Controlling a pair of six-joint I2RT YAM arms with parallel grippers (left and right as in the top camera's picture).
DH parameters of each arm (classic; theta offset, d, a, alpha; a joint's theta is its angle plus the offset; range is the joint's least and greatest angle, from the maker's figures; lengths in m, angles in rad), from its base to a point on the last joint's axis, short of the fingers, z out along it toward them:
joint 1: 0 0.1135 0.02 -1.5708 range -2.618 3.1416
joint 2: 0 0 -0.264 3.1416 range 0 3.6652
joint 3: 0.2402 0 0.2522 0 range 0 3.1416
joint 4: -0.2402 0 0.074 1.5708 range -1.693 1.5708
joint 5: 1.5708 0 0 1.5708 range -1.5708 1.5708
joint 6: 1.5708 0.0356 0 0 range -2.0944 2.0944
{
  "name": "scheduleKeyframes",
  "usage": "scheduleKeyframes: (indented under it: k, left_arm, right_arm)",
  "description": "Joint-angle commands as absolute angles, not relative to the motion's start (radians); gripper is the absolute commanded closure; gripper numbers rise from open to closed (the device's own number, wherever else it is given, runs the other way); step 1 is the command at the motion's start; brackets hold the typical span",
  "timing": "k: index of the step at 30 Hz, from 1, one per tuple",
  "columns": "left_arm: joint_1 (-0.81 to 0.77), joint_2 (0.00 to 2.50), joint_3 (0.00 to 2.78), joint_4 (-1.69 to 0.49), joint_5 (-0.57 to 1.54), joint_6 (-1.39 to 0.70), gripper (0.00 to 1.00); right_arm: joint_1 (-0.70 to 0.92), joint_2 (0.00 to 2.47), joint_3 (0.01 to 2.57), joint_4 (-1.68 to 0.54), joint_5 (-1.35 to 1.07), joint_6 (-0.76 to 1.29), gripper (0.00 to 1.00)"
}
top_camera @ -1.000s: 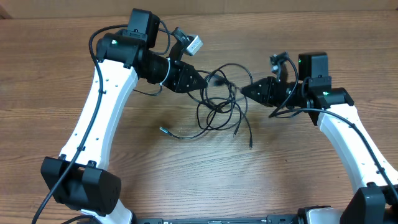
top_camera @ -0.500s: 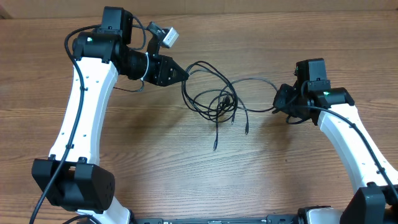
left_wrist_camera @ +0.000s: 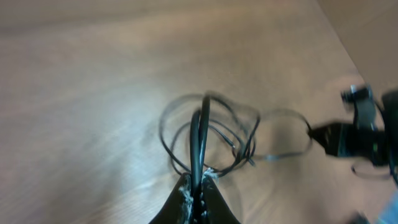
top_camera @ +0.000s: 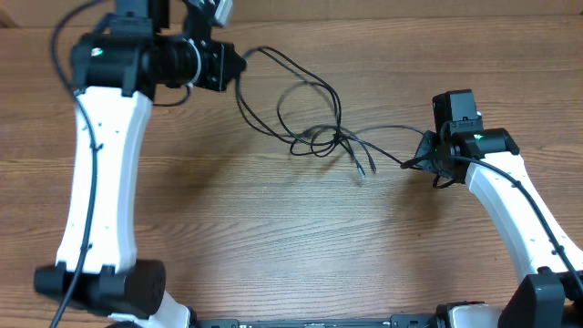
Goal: Untangle cables
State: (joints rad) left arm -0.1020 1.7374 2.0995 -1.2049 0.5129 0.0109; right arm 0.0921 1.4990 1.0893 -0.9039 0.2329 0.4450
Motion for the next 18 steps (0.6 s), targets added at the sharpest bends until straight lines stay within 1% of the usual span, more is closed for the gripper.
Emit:
scheduleKeyframes:
  k: [1,4,7,9,14,18]
  left_arm:
    - [-0.092,1.648,2.194,-1.2,0.359,-0.084,0.96]
    - [-0.092,1.613,2.217,-1.191,0.286,-0.149,0.96]
    - [-0.092,1.6,2.217,-1.194,0.29,-0.195,0.96]
    - [-0.103,1.608,2.204,-1.216,0.312,-0.195,0.96]
    - [-0.133,1.647,2.164,-1.274,0.31,-0.179,0.96]
    - [-0.146,1.701,2.156,-1.306,0.301,-0.162,0.96]
  right_arm:
    - [0.087,1.488,1.102,-0.922,0.373,0.525,0.96]
    - [0.088,1.488,1.102,-0.924,0.4,0.535,0.96]
    - [0.088,1.488,1.102,-0.896,0.351,0.529,0.96]
    - [0.089,1.488,1.102,-0.879,0.313,0.509,0.96]
    - [0.089,1.477,1.116,-0.862,0.313,0.496,0.96]
    - [0.089,1.425,1.19,-0.875,0.308,0.493,0.96]
